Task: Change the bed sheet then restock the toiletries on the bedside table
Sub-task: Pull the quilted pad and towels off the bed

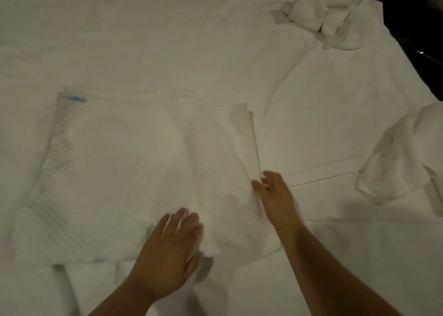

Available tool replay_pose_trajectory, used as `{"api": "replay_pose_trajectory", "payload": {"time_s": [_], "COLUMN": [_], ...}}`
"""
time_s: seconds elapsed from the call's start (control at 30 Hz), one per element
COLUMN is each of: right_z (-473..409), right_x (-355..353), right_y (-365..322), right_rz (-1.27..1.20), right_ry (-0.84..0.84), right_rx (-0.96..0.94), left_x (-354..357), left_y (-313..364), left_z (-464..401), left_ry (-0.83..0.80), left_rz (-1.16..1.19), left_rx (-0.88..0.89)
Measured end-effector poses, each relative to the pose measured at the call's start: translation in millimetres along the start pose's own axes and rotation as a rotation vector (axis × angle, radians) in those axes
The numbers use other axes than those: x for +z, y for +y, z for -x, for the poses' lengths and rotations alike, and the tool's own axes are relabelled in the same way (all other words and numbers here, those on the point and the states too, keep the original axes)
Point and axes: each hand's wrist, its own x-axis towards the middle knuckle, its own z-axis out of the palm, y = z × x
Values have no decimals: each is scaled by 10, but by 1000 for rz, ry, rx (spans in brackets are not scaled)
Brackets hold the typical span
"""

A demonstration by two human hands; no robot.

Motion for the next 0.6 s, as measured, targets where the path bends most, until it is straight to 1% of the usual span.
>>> {"api": "replay_pose_trajectory", "payload": {"time_s": [0.07, 0.1, 0.17, 0.23, 0.27, 0.33, 0.37, 0.4, 0.43, 0.47, 0.5, 0.53, 0.6], "right_z": [-285, -427, -708, -936, -1005, -996, -928, -881, -834, -785, -780, -828, -1047], "right_x": [104, 145, 220, 314, 373, 484, 537, 589, 625, 657, 654, 637, 633], "right_y": [-215, -296, -443, -576, -630, -800, -891, -947, -978, -991, -988, -985, -938], "right_rz": [-39, -54, -141, -256, -268, -208, -138, -48, 36, 75, 48, -38, -167], "right_ry": [-45, -40, -49, -122, -174, -267, -326, -381, -435, -475, -510, -524, -382], "right_rx": [20, 53, 120, 190, 204, 140, 52, -48, -122, -189, -209, -192, -93], "left_x": [-95, -163, -337, -533, -629, -882, -1010, -1112, -1146, -1155, -1138, -1125, -1144], "left_y": [-33, -53, -132, -239, -279, -291, -292, -306, -353, -416, -495, -568, -623], "left_z": [-174, -305, -639, -998, -1190, -1582, -1755, -1894, -2002, -2056, -2082, -2066, -1952], "left_ry": [-46, -25, 41, 136, 191, 317, 343, 330, 306, 321, 366, 429, 575], "left_rz": [48, 63, 162, 335, 444, 692, 836, 934, 958, 982, 1026, 1131, 1439], "left_rx": [-88, -148, -222, -317, -366, -471, -543, -628, -715, -811, -903, -986, -1116]}}
